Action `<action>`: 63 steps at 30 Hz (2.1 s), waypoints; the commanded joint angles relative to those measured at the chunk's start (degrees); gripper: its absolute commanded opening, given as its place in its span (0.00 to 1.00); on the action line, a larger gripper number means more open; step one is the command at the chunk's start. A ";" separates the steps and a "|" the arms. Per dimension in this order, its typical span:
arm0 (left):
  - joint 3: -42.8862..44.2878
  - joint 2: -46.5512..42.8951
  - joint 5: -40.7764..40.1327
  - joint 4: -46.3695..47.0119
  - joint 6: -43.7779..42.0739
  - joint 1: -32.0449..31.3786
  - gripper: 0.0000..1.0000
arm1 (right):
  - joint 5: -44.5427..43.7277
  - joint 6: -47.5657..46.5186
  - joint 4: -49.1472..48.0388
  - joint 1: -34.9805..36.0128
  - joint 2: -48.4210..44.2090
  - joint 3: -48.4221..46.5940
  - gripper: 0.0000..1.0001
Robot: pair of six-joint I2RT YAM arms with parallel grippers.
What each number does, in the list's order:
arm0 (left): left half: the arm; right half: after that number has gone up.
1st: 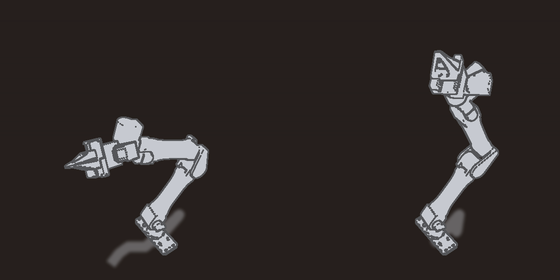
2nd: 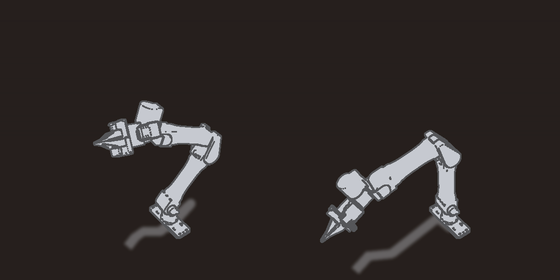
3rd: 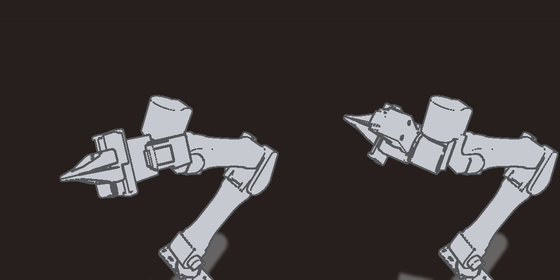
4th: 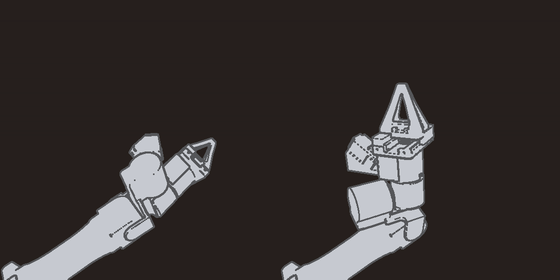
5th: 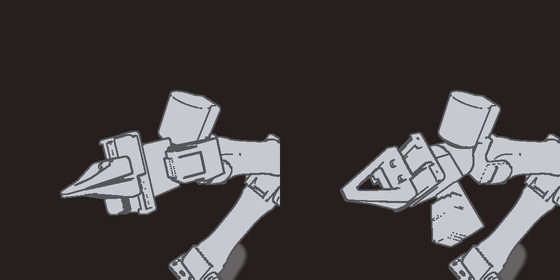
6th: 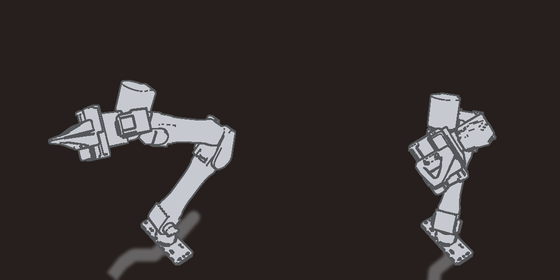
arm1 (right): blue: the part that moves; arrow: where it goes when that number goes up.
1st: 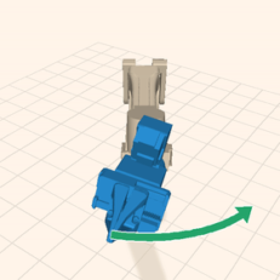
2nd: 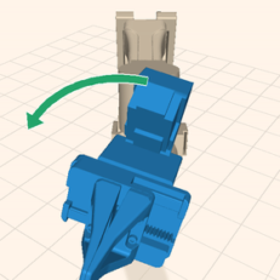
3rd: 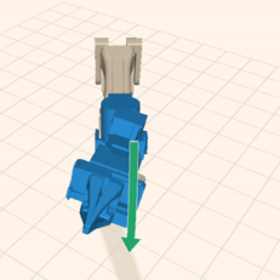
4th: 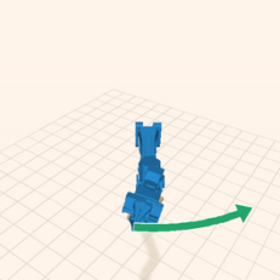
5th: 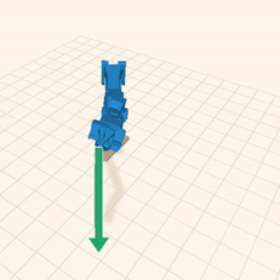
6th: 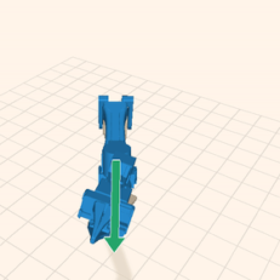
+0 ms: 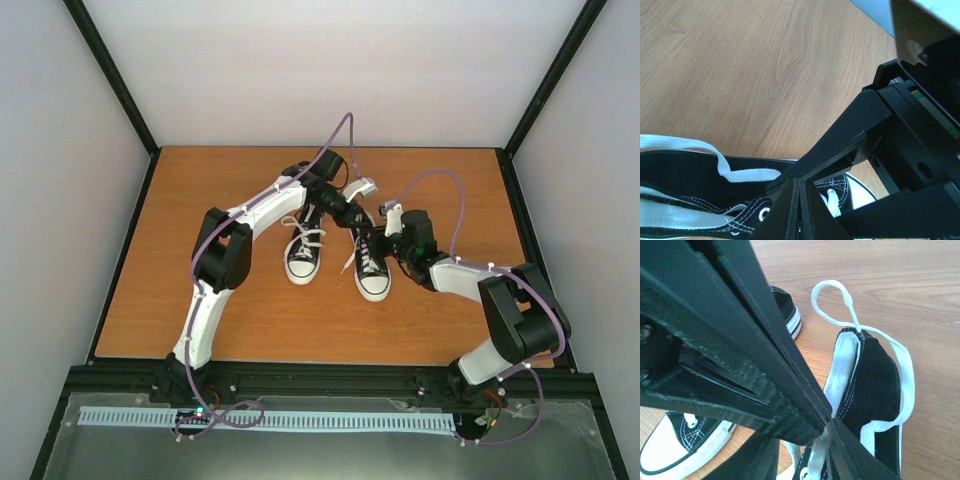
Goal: Tie the shoes
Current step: Wrap the shoelace around the shoelace.
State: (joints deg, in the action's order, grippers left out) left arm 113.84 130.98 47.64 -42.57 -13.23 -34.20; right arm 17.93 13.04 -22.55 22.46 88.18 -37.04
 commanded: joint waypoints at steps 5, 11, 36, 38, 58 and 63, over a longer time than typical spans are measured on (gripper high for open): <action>2.24 0.68 1.63 0.48 0.45 -0.17 0.01 | -2.30 0.64 -2.35 0.48 0.56 -1.44 0.09; 5.96 0.95 -0.41 -4.69 -3.33 -0.17 0.40 | -2.55 -0.04 -1.46 0.48 0.51 -1.03 0.03; 19.83 9.78 -17.57 -11.21 -17.08 4.32 0.65 | -0.61 -0.86 -0.37 0.48 1.56 -1.99 0.03; 20.06 10.11 -15.67 -11.12 -16.90 4.32 0.65 | -0.67 -1.03 -0.23 0.46 1.47 -1.99 0.03; 14.76 0.95 -7.69 -16.75 -18.48 4.32 0.01 | 0.54 -0.19 1.99 0.48 1.29 -3.61 0.03; -3.92 -10.97 -1.99 -16.83 -23.92 4.10 0.01 | 1.18 0.76 4.18 0.48 1.64 -5.17 0.03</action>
State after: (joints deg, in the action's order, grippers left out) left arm 117.75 129.19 38.96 -56.86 -31.35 -29.71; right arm 18.22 13.02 -18.37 22.65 89.47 -40.18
